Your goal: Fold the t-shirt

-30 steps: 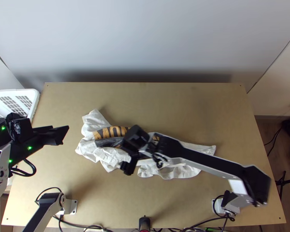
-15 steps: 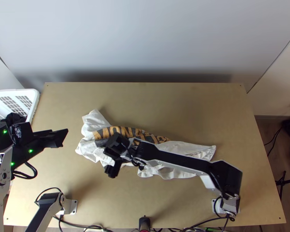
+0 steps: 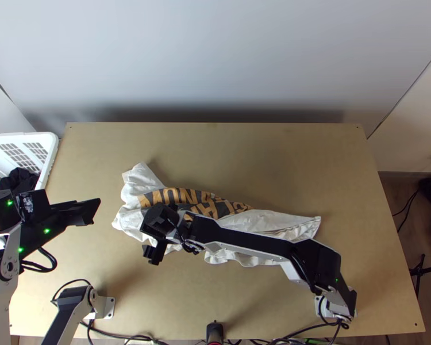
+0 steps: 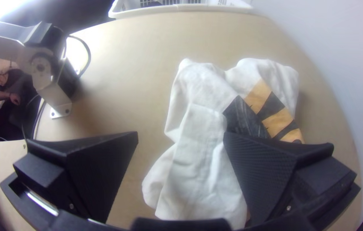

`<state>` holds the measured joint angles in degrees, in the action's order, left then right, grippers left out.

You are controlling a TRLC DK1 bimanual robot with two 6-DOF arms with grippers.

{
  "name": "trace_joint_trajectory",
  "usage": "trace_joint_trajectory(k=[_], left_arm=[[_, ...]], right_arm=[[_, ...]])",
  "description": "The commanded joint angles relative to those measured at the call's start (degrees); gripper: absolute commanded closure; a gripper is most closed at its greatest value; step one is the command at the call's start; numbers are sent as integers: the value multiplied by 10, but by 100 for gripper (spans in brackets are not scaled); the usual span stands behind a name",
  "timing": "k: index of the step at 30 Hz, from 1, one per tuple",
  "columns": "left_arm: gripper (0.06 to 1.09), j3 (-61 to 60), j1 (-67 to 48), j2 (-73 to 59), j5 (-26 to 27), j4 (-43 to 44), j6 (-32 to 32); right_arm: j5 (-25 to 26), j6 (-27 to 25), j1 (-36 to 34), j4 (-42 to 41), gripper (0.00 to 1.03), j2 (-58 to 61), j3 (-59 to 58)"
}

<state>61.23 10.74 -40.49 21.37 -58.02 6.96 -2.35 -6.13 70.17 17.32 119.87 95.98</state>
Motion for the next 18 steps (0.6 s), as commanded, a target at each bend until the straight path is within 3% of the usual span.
trace_joint_trajectory(k=[1,6,13,18], left_arm=[[11,-11,6,3,3,5,-1],[11,-10,6,3,5,6,-1],[11,-9,6,3,8,6,-1],[11,-5,4,-3,18,12,-1]], right_arm=[[23,-18,-7,-5,12,19,3],[37,-27,-8,-10,31,26,7],[58,-25,-21,-9,100,22,9],[65,-20,-45,-6,100,-9,-9]])
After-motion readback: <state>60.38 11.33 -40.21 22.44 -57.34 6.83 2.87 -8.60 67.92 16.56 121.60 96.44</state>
